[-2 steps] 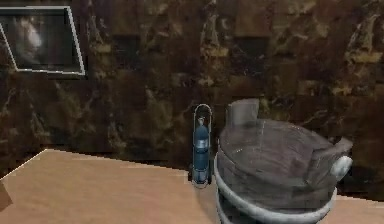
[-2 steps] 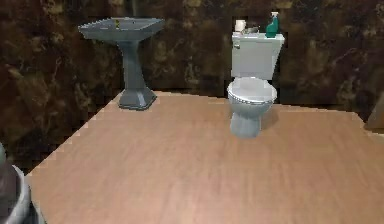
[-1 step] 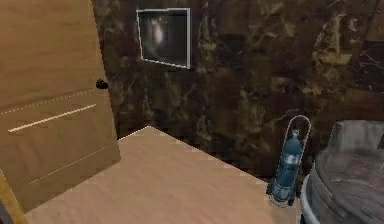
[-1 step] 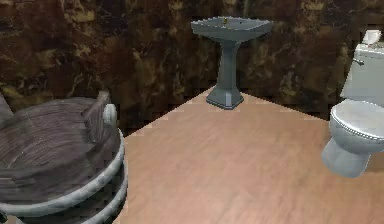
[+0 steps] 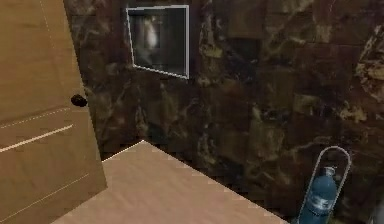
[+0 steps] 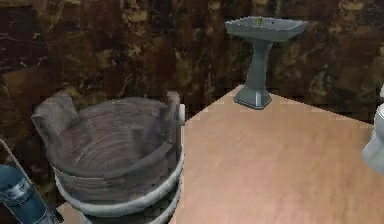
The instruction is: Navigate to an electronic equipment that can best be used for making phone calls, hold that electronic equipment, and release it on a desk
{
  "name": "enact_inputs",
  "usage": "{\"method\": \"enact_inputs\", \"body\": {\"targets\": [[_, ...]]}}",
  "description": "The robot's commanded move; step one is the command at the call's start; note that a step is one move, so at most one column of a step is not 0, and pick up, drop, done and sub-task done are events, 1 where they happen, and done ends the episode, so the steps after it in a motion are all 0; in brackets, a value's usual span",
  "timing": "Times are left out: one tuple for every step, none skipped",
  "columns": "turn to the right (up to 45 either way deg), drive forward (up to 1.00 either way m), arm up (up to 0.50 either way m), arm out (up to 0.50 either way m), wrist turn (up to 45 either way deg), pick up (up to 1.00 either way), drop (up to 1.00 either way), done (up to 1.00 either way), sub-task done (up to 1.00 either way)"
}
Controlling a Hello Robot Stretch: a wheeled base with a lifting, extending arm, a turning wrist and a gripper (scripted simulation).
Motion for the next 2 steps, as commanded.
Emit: {"method": "enact_inputs", "body": {"targets": [[-45.0,0.0,0.0,0.0,0.0,0.0,0.0,0.0,0.0],[0.0,0.85,0.0,0.0,0.0,0.0,0.0,0.0,0.0]]}}
